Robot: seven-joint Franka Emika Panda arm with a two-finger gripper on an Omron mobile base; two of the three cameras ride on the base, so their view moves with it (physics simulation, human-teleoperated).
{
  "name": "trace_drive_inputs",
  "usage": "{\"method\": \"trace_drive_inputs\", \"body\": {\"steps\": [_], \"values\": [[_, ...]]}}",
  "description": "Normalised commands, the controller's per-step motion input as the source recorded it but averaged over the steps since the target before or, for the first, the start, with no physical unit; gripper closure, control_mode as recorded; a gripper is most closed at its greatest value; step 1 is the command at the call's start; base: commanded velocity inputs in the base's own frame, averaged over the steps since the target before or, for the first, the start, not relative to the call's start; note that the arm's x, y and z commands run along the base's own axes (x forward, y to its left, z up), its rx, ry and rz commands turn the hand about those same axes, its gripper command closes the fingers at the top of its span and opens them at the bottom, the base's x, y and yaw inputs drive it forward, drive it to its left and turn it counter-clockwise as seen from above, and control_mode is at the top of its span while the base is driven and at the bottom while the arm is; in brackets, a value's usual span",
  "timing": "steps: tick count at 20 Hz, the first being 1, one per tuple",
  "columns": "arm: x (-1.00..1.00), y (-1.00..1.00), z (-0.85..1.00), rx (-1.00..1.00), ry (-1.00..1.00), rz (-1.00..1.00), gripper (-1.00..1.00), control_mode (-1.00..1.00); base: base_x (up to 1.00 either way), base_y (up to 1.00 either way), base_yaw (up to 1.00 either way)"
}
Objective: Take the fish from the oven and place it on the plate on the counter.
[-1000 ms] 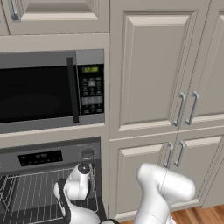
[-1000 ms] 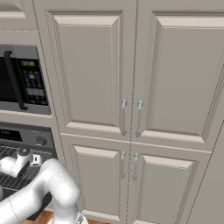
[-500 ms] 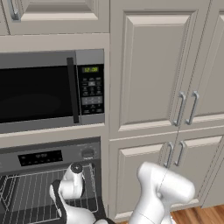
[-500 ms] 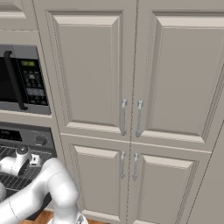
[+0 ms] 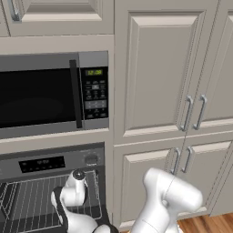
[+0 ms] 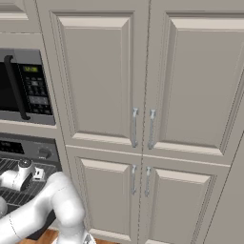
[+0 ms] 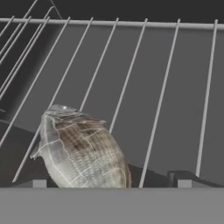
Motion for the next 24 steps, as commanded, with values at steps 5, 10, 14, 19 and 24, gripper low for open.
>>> {"method": "trace_drive_inputs", "body": {"steps": [5, 10, 14, 19, 24], "values": [[0.02, 0.0, -0.57, 0.0, 0.04, 0.0, -1.0, -1.0, 0.0, 0.0, 0.0], [0.0, 0.02, -0.67, 0.0, 0.08, 0.0, -1.0, -1.0, 0.0, 0.0, 0.0], [-0.08, 0.0, -0.39, 0.08, 0.04, 0.0, 1.0, -1.0, 0.0, 0.0, 0.0], [-0.26, 0.0, -0.55, 0.01, 0.08, 0.0, 1.0, -1.0, 0.0, 0.0, 0.0], [-0.47, 0.0, -0.68, 0.0, 0.07, 0.0, 1.0, -1.0, 0.0, 0.0, 0.0]]}}
